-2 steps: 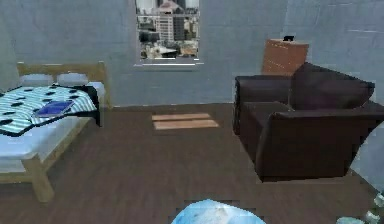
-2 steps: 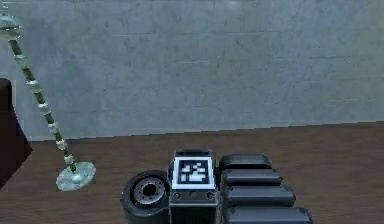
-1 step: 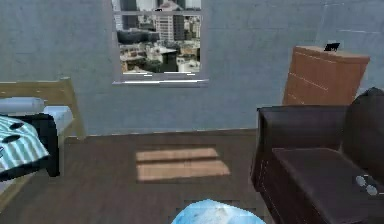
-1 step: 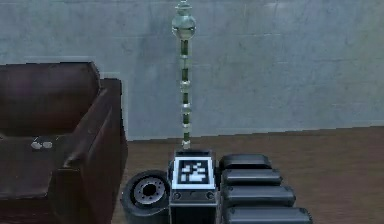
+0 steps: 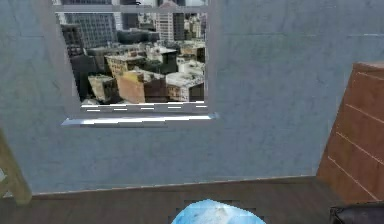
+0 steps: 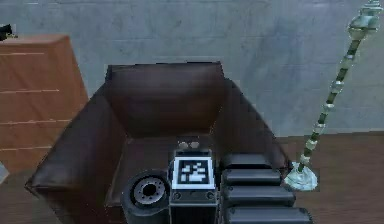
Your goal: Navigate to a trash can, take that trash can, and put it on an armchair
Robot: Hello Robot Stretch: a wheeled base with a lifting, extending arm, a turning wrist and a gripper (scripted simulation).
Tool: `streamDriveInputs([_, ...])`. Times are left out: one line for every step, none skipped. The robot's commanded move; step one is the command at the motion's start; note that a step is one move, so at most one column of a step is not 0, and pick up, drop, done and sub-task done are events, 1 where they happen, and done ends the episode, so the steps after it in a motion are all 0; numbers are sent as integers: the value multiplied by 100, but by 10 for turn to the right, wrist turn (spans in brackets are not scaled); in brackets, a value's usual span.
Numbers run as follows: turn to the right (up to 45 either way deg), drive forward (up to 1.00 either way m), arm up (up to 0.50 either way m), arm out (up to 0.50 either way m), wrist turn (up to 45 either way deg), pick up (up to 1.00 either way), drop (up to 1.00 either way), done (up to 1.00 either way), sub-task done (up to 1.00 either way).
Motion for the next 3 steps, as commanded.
streamDriveInputs([450, 0, 0, 0, 0, 0, 0, 0, 0])
streamDriveInputs([330, 0, 0, 0, 0, 0, 0, 0, 0])
streamDriveInputs([-450, 0, 0, 0, 0, 0, 0, 0, 0])
